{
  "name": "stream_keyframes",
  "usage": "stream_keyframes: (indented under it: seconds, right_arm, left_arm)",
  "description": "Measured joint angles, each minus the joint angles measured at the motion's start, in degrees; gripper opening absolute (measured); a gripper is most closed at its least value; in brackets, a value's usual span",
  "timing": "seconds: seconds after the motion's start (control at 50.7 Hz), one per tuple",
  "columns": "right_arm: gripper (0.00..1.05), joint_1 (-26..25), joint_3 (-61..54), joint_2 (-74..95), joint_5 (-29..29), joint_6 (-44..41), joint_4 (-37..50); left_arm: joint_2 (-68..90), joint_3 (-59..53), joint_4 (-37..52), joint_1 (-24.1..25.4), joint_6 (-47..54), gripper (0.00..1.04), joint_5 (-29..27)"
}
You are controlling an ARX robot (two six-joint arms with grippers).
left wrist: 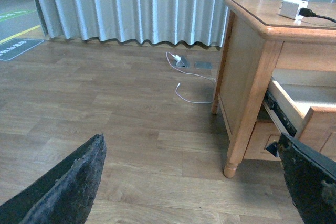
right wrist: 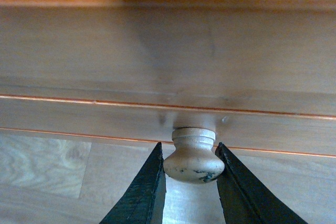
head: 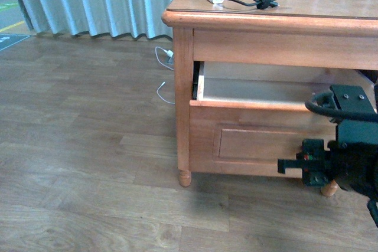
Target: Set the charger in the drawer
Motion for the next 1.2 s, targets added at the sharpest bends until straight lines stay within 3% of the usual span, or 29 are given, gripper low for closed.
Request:
stream_keyframes:
  seconds: [0.355, 0.512, 0.749, 1.202]
  right_arm:
    - [0.25, 0.7, -10.4, -9.9, -3.7, 0.2, -1.9]
    - [0.6, 0.7, -11.1, -18.3, -3.2, 1.3, -4.9]
    - [0.98, -1.7, -11.9, -31.3, -6.1, 1.5, -13.9]
    - [0.97, -17.4, -13.9, -63.5, -16.7, -0.6, -34.2]
  left_arm:
    - [0.0, 0.0, 0.0, 0.0, 0.0, 0.99, 0.0]
    - [0.0, 0.0, 0.0, 0.0, 0.0, 0.99, 0.0]
    - [0.0, 0.0, 0.0, 0.0, 0.0, 0.99, 0.0]
    - [0.0, 0.0, 0.0, 0.0, 0.0, 0.99, 0.0]
